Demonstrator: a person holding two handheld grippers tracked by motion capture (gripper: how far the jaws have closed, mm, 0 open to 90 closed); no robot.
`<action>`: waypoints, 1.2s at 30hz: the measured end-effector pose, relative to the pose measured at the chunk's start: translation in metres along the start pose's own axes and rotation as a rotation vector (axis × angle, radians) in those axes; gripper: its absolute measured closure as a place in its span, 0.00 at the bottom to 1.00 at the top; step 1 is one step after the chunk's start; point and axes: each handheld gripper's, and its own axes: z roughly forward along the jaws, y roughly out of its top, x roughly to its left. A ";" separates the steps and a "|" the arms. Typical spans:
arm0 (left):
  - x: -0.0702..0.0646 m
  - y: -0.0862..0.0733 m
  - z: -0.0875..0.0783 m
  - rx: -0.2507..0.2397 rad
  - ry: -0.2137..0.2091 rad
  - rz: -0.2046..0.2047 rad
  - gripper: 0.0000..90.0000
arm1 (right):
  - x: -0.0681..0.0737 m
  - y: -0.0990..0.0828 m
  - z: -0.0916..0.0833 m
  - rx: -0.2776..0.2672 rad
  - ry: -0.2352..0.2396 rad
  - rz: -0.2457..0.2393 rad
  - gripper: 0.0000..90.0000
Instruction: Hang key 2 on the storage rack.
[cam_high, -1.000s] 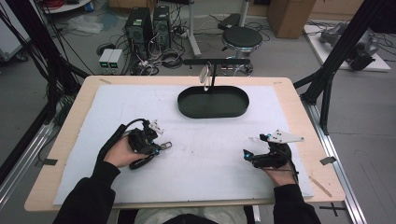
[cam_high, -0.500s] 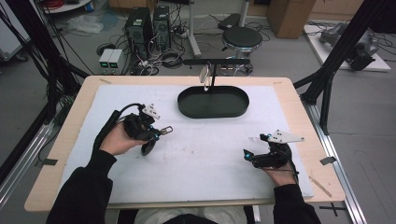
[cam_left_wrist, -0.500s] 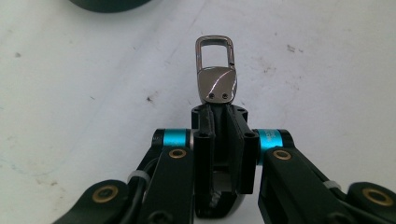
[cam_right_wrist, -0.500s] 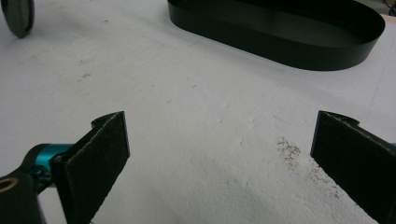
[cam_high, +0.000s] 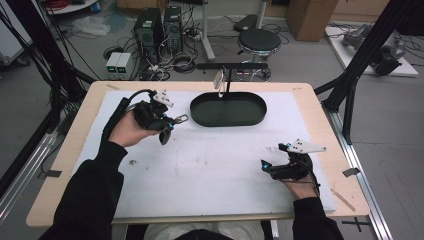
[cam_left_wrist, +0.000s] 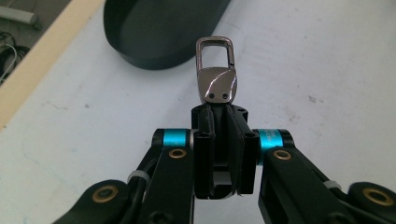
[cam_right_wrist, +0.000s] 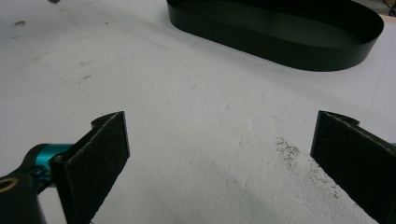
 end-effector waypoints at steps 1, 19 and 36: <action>0.001 0.003 -0.001 -0.006 0.003 -0.002 0.91 | 0.000 0.000 0.000 -0.002 0.001 -0.001 0.04; 0.029 0.040 0.003 -0.045 0.045 -0.044 0.91 | -0.001 0.000 -0.001 -0.008 0.004 0.003 0.04; 0.045 0.085 0.008 -0.082 0.083 -0.032 0.91 | -0.001 0.000 -0.001 -0.009 0.003 0.003 0.04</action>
